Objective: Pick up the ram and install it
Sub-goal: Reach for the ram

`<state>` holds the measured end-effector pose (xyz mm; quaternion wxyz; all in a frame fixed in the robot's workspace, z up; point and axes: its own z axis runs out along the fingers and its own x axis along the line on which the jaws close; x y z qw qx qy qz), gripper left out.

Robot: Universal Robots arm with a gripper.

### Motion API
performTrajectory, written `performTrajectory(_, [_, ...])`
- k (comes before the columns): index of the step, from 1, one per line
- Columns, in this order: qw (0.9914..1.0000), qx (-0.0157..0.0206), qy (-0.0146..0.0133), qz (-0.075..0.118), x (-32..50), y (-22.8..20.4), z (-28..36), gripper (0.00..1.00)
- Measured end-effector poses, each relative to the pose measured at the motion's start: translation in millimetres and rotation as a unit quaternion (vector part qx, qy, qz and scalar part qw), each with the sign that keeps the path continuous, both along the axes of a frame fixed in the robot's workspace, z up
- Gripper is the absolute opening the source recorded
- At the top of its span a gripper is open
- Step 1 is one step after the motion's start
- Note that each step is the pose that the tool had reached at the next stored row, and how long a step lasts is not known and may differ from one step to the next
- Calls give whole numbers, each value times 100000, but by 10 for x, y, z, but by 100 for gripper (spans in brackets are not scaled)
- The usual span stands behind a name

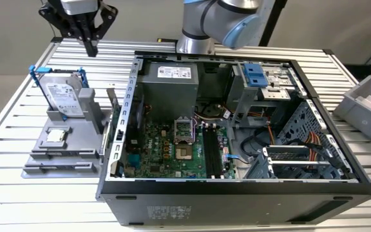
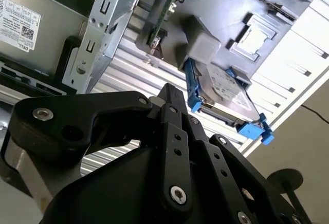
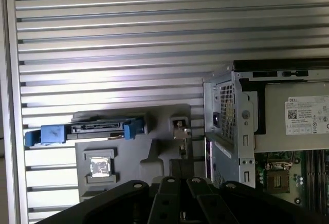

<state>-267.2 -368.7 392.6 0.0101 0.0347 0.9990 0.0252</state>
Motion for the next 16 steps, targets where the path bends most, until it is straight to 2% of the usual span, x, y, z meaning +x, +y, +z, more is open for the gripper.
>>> performTrajectory(16, [100000,1,29,4,-255,14,0,0])
